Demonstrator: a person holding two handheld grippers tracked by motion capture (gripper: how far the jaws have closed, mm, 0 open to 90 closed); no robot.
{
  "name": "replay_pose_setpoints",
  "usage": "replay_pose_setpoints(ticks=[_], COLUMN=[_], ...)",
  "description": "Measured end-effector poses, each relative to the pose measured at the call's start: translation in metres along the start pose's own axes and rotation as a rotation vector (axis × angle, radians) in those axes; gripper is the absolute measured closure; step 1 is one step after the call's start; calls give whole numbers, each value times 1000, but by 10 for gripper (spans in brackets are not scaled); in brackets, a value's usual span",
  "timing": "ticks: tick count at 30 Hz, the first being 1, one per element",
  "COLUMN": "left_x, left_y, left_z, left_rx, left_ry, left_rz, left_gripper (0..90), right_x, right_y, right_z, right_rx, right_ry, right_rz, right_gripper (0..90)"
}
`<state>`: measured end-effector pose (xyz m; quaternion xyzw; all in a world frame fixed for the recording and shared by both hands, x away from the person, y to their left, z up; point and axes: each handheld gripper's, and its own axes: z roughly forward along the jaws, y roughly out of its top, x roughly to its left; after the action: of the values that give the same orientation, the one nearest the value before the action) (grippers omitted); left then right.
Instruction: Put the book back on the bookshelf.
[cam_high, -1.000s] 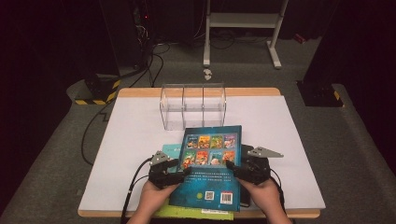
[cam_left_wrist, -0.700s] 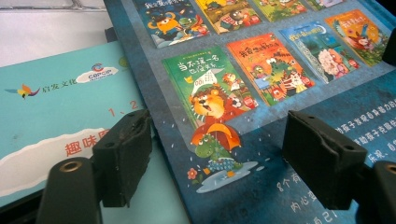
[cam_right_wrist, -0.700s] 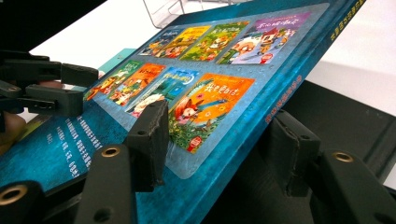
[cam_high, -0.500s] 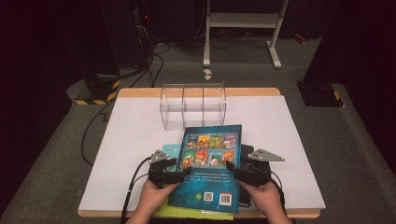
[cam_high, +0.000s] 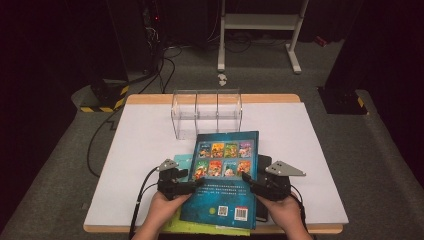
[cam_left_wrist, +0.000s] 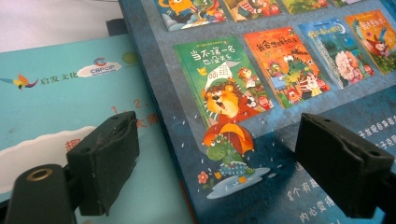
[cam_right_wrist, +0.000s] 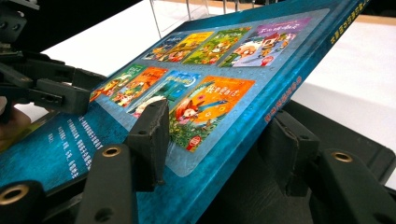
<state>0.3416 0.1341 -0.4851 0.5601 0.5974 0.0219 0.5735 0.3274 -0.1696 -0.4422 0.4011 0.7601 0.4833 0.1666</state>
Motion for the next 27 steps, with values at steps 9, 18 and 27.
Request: replay_pose_setpoints(ticks=[9, 18, 27], left_x=[-3, -5, 3], left_y=[6, 9, 18], left_z=[5, 2, -4], left_rx=[57, 55, -11], left_ry=[-54, -65, -64], left_rz=[-30, -5, -3], left_gripper=[110, 138, 215], right_x=[4, 2, -1], right_y=[2, 3, 15], right_z=[-3, -3, 7], right_rx=[-30, -27, 2], right_ry=[-2, 15, 51], right_rz=[-32, -7, 26], right_gripper=[444, 440, 440])
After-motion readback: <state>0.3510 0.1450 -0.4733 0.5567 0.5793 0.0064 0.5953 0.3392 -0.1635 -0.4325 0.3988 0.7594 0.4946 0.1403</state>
